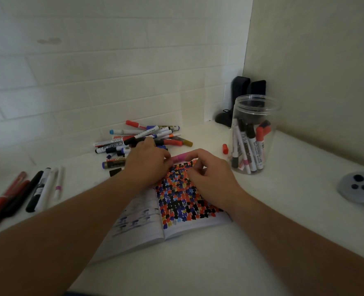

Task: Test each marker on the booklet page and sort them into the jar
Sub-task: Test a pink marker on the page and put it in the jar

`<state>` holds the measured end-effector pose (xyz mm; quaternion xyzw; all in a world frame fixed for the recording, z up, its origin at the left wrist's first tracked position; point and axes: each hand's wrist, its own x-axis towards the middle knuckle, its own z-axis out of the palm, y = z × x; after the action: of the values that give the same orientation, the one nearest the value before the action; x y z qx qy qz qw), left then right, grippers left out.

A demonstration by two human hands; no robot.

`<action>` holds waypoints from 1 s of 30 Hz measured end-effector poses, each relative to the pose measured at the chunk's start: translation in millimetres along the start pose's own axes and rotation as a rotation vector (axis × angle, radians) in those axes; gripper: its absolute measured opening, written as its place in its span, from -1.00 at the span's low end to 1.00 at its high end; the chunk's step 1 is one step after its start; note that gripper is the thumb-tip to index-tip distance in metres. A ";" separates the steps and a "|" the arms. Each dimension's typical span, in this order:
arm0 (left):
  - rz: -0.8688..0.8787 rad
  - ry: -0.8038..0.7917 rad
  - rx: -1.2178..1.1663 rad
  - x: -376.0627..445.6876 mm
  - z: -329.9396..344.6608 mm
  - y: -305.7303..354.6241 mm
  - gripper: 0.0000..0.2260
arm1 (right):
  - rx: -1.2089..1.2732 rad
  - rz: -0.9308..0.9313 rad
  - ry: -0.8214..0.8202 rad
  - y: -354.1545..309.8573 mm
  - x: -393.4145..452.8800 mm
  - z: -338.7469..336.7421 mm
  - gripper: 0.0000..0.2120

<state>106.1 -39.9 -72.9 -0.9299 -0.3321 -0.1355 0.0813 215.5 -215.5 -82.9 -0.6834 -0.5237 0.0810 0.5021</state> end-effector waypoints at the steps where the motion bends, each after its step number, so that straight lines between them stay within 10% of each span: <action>1: -0.011 0.016 0.034 0.5 1.3 3.0 -0.67 | 0.002 0.004 0.001 0.8 0.6 -0.3 -0.63; 7: 0.172 0.400 -0.008 -12.9 -9.7 18.4 -0.71 | 0.209 0.161 0.135 2.0 7.8 -5.0 -0.88; 14: 0.415 0.019 -0.618 -62.6 -30.5 35.8 -0.73 | 0.520 0.145 -0.090 -12.6 -1.1 -17.6 -0.81; 30: 0.391 0.036 -0.772 -80.0 -22.5 26.5 -0.71 | 0.558 0.260 -0.127 -11.8 -4.0 -3.3 -0.71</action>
<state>59.2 -113.2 -77.6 -0.9350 -0.0733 -0.2482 -0.2426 208.4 -221.3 -73.8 -0.5743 -0.4198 0.3276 0.6218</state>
